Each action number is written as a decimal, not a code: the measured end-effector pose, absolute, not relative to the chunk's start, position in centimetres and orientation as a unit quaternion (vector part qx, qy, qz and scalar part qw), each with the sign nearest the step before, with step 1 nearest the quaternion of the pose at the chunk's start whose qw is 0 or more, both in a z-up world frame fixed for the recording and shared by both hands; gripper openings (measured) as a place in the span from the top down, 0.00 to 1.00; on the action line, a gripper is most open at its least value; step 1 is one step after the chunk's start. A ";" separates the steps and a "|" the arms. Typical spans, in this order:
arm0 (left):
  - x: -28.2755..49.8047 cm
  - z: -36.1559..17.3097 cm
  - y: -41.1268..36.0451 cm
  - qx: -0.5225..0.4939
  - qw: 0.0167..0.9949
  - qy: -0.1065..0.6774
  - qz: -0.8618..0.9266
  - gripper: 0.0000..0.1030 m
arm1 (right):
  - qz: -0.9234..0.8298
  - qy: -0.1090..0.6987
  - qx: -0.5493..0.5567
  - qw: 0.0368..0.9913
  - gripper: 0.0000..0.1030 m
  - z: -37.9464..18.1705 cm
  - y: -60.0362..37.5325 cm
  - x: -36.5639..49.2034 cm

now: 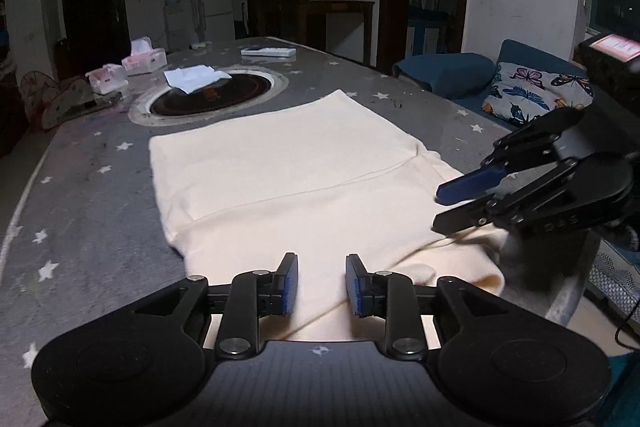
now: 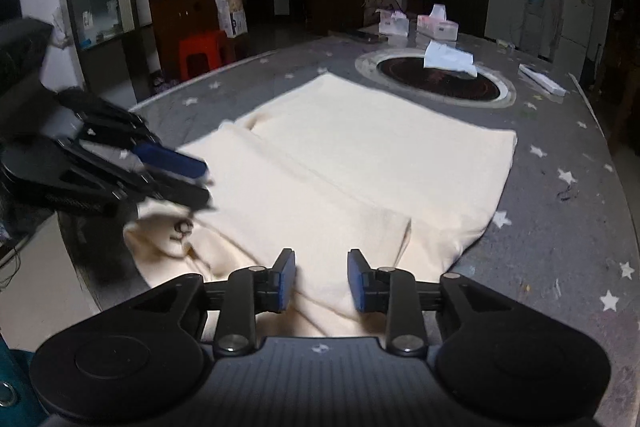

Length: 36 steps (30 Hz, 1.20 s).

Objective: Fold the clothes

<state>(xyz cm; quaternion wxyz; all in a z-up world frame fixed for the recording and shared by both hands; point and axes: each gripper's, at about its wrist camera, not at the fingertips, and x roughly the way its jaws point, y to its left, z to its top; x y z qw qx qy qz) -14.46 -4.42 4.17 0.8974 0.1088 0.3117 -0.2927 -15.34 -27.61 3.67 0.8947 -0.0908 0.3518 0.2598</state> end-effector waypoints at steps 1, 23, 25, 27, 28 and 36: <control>-14.9 4.3 -4.1 0.111 0.898 0.311 -0.292 0.72 | 0.259 0.352 -0.092 0.895 0.72 3.5 -27.6 -15.5; -20.6 2.3 -5.1 0.263 0.883 0.217 -0.324 0.85 | 0.298 0.325 -0.248 0.863 0.50 4.6 -27.3 -22.3; -20.1 2.7 -5.0 0.246 0.887 0.218 -0.326 0.91 | 0.304 0.317 -0.256 0.861 0.46 4.3 -26.9 -22.4; -19.3 3.2 -4.7 0.225 0.892 0.220 -0.324 0.92 | 0.311 0.307 -0.265 0.859 0.42 4.1 -26.5 -22.3; -18.8 3.5 -4.7 0.214 0.894 0.222 -0.324 0.92 | 0.314 0.302 -0.270 0.859 0.42 4.0 -26.2 -22.2; -14.9 4.5 -4.4 0.152 0.903 0.243 -0.319 0.92 | 0.322 0.291 -0.238 0.869 0.74 3.3 -25.2 -19.3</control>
